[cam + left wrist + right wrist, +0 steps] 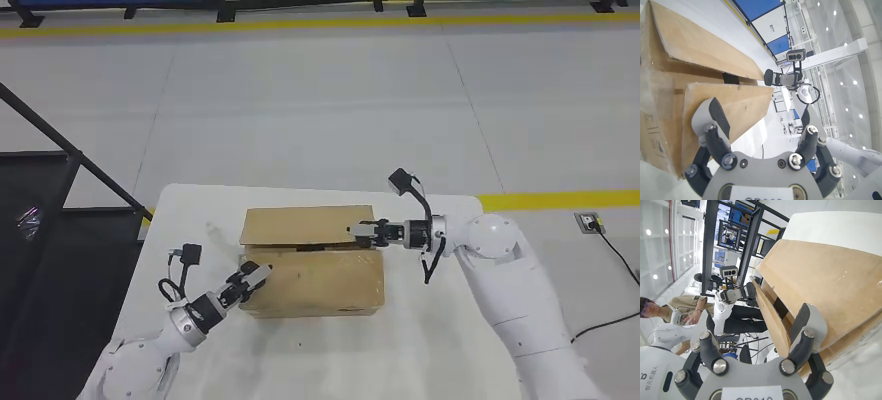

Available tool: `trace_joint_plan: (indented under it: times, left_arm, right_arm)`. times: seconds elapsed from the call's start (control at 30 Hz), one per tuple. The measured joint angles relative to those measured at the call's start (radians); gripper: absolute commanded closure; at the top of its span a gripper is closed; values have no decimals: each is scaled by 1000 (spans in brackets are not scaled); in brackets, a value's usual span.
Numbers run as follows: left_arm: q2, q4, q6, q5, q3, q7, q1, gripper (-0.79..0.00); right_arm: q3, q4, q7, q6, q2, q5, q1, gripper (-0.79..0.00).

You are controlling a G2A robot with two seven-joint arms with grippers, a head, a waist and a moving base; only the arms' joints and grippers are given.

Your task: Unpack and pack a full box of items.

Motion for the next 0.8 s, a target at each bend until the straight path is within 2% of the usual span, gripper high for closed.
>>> trace_joint_plan:
  times: [0.17, 0.53, 0.67, 0.8]
  left_arm:
    - [-4, 6, 19, 46, 30, 44, -14, -785]
    - [-13, 32, 16, 89, 74, 126, -36, -785]
    - [-14, 34, 4, 60, 51, 160, -29, -785]
    - [-11, 40, -6, 16, -18, 209, -13, -785]
  right_arm:
    - [-4, 19, -29, 11, 0, 40, -1, -785]
    - [-31, 5, 5, 14, 7, 67, -27, -785]
    - [-37, 19, -19, 26, 8, 65, -36, -785]
    - [-46, 61, -49, 11, 6, 82, -35, -785]
